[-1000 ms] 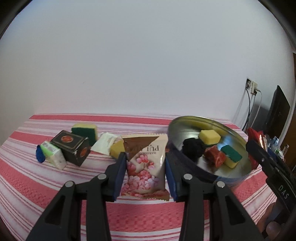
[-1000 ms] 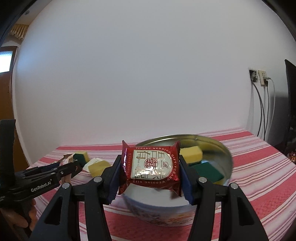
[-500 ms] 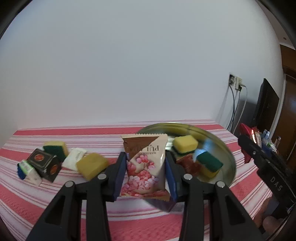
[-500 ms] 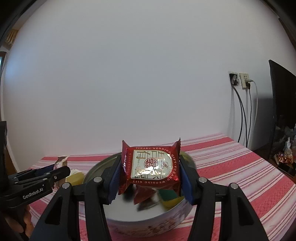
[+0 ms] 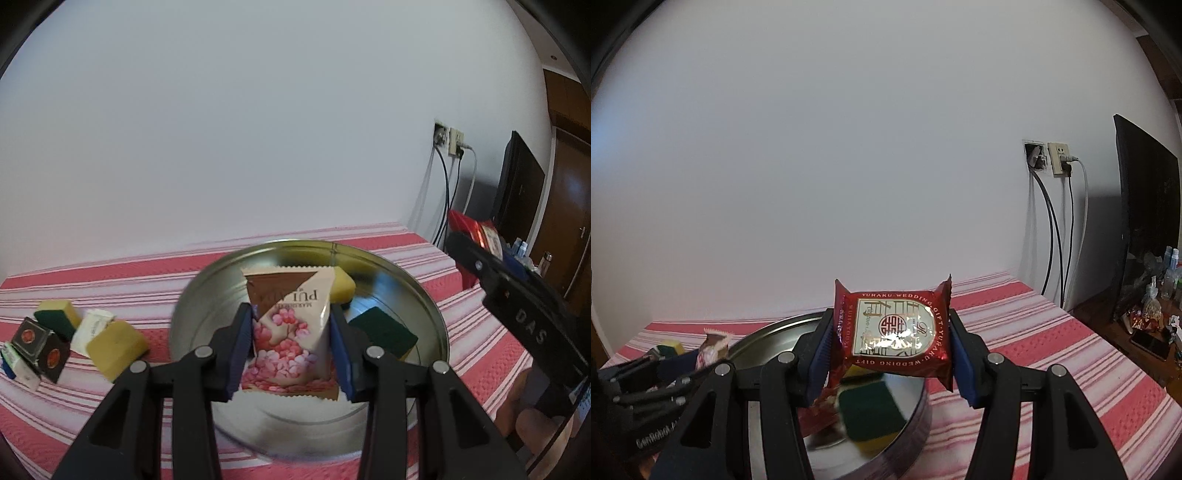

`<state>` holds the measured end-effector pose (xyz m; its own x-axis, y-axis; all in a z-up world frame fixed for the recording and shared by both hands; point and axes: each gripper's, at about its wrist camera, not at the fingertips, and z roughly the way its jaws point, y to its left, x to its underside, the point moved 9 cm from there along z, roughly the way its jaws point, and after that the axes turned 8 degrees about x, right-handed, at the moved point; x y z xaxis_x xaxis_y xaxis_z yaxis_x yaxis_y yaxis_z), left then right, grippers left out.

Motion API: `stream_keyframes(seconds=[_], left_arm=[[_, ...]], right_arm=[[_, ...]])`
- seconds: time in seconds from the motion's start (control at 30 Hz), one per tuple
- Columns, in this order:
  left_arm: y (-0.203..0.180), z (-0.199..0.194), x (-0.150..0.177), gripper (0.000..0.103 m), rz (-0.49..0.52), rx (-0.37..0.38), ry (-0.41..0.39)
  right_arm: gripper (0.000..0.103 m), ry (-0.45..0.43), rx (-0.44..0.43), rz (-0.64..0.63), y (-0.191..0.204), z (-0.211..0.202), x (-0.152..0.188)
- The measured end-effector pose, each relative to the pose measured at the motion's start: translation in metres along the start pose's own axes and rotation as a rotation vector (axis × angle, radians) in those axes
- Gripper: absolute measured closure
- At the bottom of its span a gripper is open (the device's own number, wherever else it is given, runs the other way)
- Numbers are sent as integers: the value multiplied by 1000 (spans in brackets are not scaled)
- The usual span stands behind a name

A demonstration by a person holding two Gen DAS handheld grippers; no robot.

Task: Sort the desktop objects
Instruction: 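Lift the red packet with right tool while left tool carries pink packet to tin, then open both tools over the tin to drop the pink and red packets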

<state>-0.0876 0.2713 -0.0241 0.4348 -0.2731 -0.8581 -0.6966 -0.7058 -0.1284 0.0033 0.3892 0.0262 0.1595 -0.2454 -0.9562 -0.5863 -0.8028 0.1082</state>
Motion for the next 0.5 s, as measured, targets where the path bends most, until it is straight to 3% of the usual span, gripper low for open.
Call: stream_keyframes(seconds=[0.5], left_arm=[[-22, 58, 17, 63, 7, -16, 113]], right_arm=[[44, 64, 14, -113, 11, 73, 11]])
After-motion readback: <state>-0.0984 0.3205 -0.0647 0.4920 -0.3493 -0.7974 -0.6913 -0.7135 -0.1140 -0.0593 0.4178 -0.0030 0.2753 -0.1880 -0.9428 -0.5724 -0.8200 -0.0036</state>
